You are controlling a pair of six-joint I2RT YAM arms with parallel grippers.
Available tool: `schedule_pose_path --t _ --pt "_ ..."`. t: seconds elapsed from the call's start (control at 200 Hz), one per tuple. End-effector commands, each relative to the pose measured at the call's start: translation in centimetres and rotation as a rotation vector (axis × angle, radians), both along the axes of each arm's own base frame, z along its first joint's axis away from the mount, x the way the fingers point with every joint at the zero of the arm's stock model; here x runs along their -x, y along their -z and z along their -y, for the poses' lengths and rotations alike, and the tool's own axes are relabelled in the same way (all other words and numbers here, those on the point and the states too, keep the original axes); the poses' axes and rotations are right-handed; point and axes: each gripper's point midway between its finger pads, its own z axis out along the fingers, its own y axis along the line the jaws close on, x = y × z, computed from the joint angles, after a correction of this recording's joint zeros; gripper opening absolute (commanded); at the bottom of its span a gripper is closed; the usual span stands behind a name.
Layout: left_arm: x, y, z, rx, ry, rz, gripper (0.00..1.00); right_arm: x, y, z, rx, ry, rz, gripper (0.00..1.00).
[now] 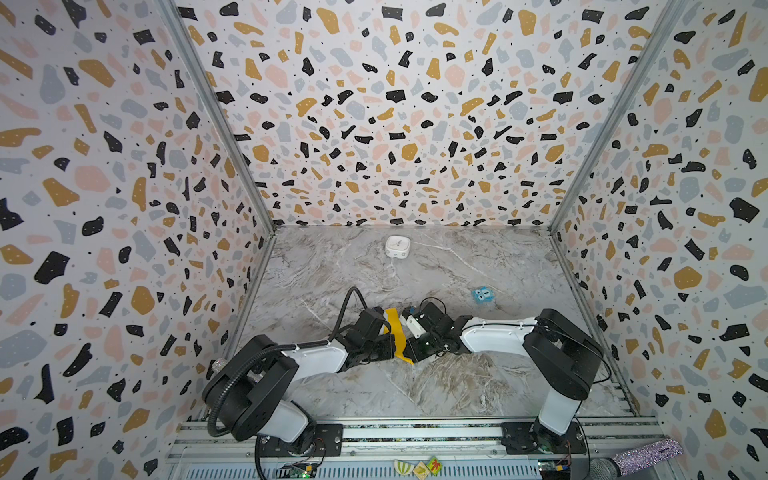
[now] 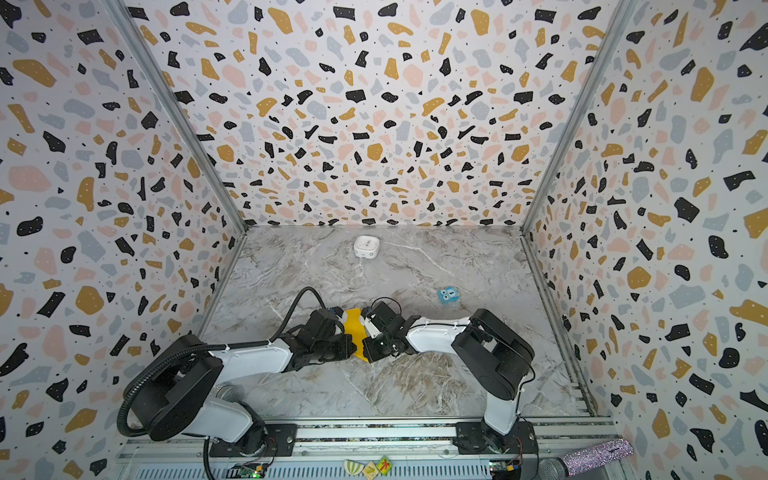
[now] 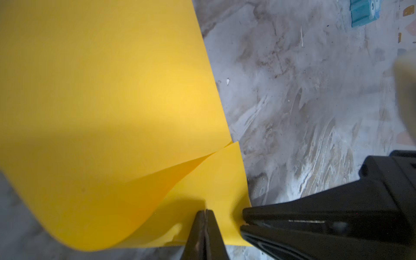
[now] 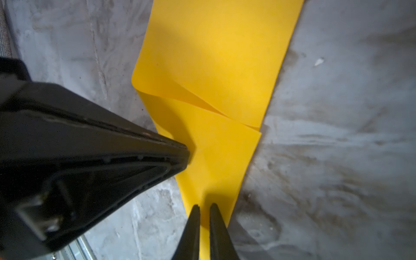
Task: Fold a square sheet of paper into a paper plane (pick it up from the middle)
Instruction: 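Hold the folded corner with the left gripper while the right gripper presses the crease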
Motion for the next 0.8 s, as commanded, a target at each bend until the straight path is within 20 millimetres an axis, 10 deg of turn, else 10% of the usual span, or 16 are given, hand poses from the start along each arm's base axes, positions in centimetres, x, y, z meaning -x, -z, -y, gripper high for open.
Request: schedule_pose_path --t 0.0,0.796 --pt "-0.9 0.2 -2.0 -0.101 -0.055 0.040 0.05 1.3 2.5 1.9 0.085 0.008 -0.066 0.13" --pt "-1.5 0.0 -6.2 -0.261 -0.187 0.044 0.01 1.2 3.4 2.6 0.131 0.021 -0.075 0.14"
